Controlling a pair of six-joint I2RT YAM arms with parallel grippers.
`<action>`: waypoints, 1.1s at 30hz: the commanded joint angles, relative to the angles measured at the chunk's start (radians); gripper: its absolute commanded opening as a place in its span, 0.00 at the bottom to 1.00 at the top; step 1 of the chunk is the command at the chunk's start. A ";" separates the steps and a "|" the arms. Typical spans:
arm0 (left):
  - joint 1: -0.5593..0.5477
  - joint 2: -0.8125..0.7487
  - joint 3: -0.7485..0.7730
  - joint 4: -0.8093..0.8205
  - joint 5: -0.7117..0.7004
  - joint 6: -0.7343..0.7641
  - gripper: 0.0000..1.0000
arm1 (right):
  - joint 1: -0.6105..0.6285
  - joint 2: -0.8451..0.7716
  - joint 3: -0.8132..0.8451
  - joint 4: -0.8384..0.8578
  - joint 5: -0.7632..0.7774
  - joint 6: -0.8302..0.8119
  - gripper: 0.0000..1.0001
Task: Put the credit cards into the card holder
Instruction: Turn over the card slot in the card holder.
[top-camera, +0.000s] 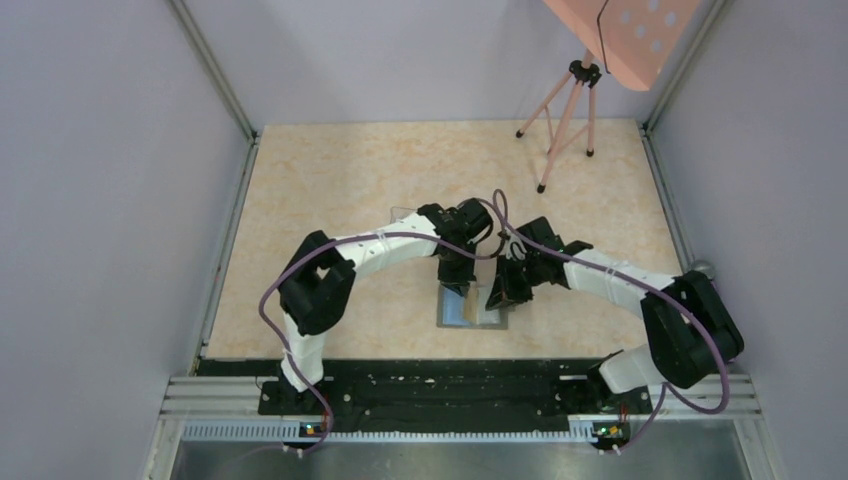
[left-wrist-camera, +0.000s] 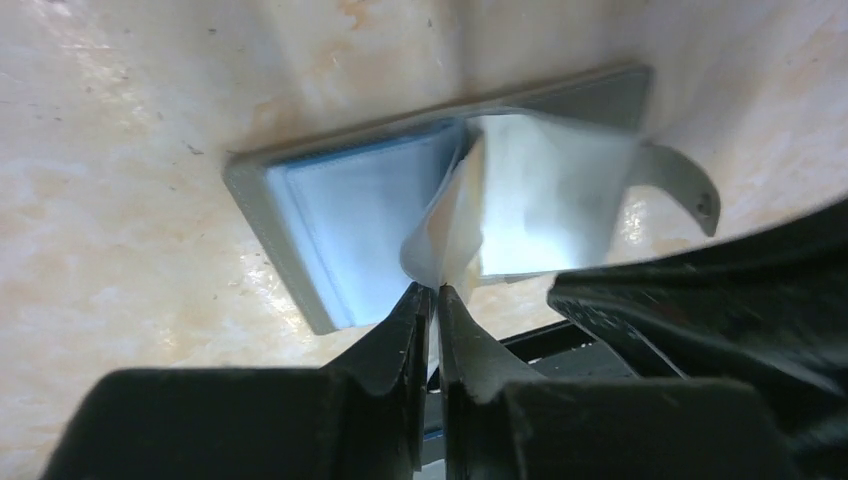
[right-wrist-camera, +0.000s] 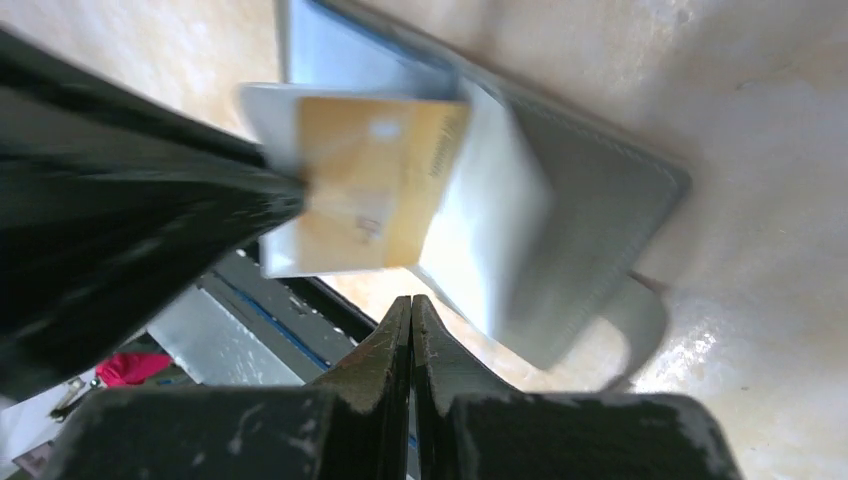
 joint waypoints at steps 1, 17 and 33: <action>-0.023 0.051 0.050 -0.061 -0.015 -0.003 0.12 | -0.043 -0.091 -0.006 0.030 -0.016 0.025 0.00; -0.036 0.031 0.033 -0.070 -0.078 0.006 0.00 | -0.199 -0.174 -0.018 -0.098 0.101 -0.013 0.03; -0.037 0.066 0.177 -0.302 -0.241 0.087 0.03 | -0.104 0.007 -0.155 0.145 -0.057 0.054 0.00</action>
